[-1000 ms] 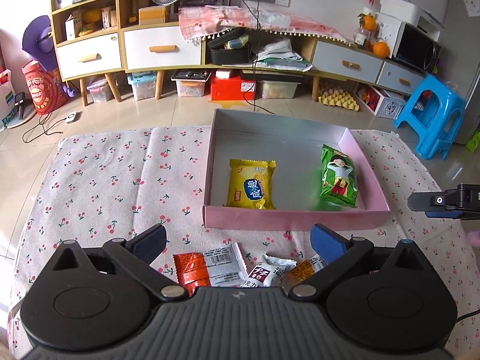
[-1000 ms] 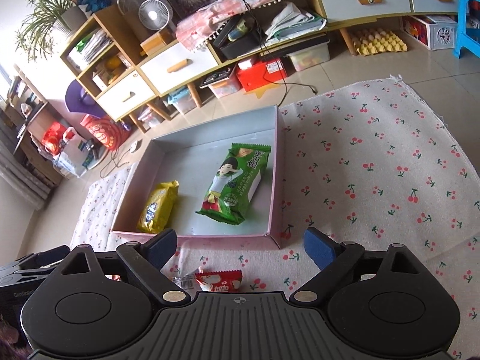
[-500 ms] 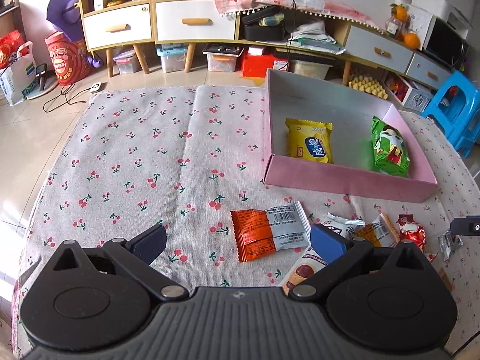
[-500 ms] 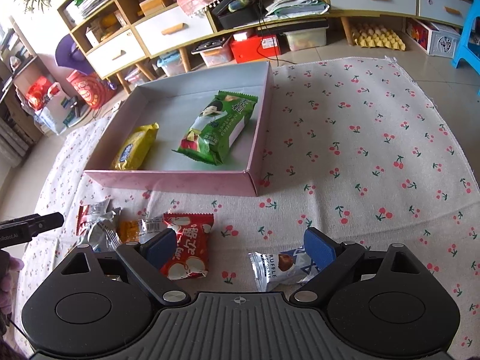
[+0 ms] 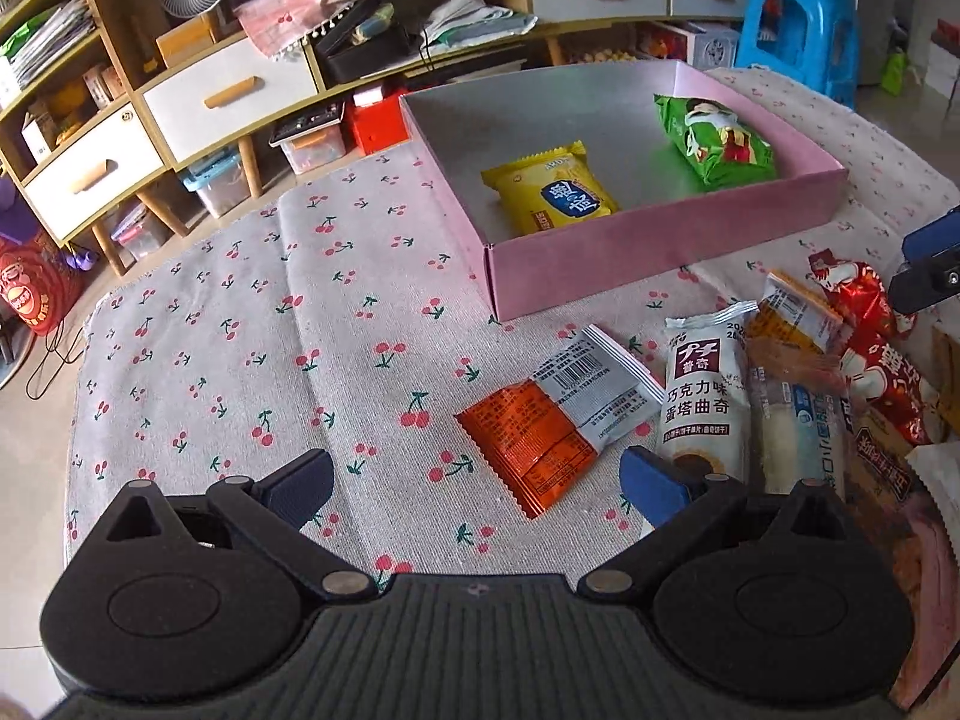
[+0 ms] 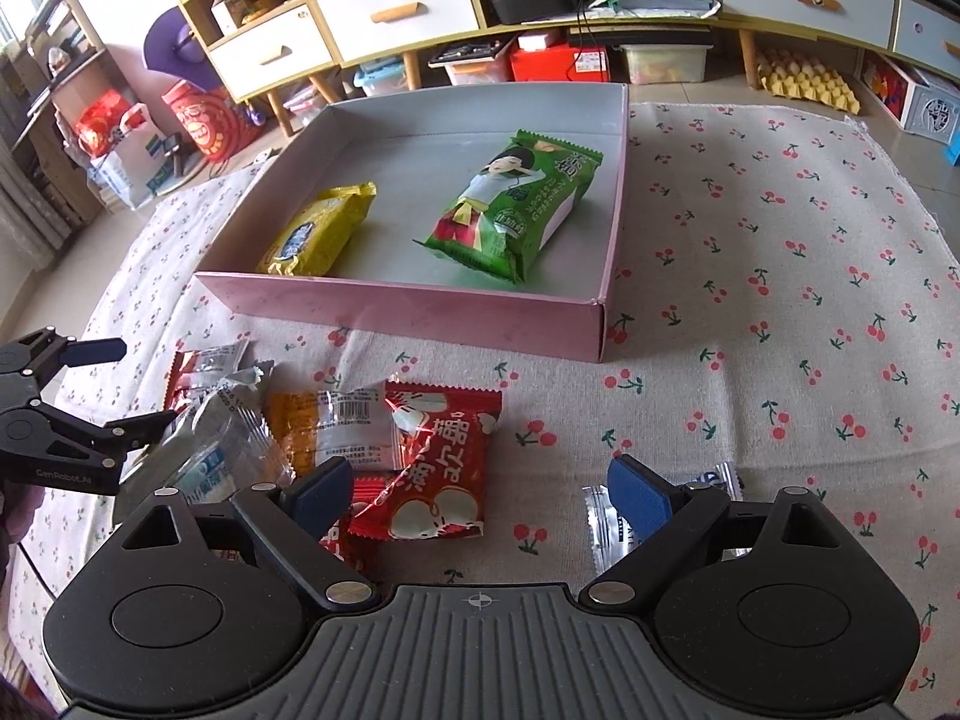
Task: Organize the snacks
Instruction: 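Withdraw both tools back toward the remaining snacks, then grasp the orange-and-white packet with the left tool while the right tool grasps the red packet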
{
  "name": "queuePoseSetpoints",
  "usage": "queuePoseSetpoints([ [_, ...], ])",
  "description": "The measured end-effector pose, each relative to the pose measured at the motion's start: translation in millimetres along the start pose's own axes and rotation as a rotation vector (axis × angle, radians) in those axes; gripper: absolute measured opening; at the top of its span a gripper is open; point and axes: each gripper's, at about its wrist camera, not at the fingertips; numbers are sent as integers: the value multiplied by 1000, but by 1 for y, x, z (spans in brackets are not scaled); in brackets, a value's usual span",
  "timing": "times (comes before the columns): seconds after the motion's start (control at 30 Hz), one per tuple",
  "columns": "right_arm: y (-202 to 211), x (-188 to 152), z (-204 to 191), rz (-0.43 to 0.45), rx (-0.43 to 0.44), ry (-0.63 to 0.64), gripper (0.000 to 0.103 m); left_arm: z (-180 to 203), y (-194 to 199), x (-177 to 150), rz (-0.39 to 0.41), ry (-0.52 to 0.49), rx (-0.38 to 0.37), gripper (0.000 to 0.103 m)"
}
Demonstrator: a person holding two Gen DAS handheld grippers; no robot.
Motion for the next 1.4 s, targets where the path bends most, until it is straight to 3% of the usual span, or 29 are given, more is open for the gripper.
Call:
queuePoseSetpoints([
  [0.4, -20, 0, -5, -12, -64, 18, 93, -6, -12, 7, 35, 97, 56, 103],
  [0.73, -23, -4, -13, 0, -113, 40, 92, -1, -15, 10, 92, 109, 1, 102],
  [1.0, -22, -6, -23, 10, -110, 114, 70, 10, -13, 15, 105, 107, -73, 63],
  [1.1, -21, -5, -26, 10, -95, 133, 56, 10, -13, 16, 87, 124, -101, 49],
  [1.17, -19, -5, -28, 4, -78, 138, 42, 11, -12, 18, 72, 134, -100, 42],
  [1.23, -18, -4, -29, -3, -65, 134, 35, 12, -11, 19, 54, 142, -86, 40],
  [1.4, -15, -3, -25, -24, -35, 79, 33, 9, -8, 17, 19, 173, -87, 36],
])
Point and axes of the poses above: each gripper's, at about its wrist camera, not at the fingertips, and y roughly against the way its jaws point, z to its right, x to its top, and after that the axes turned 1 degree about z, right-handed
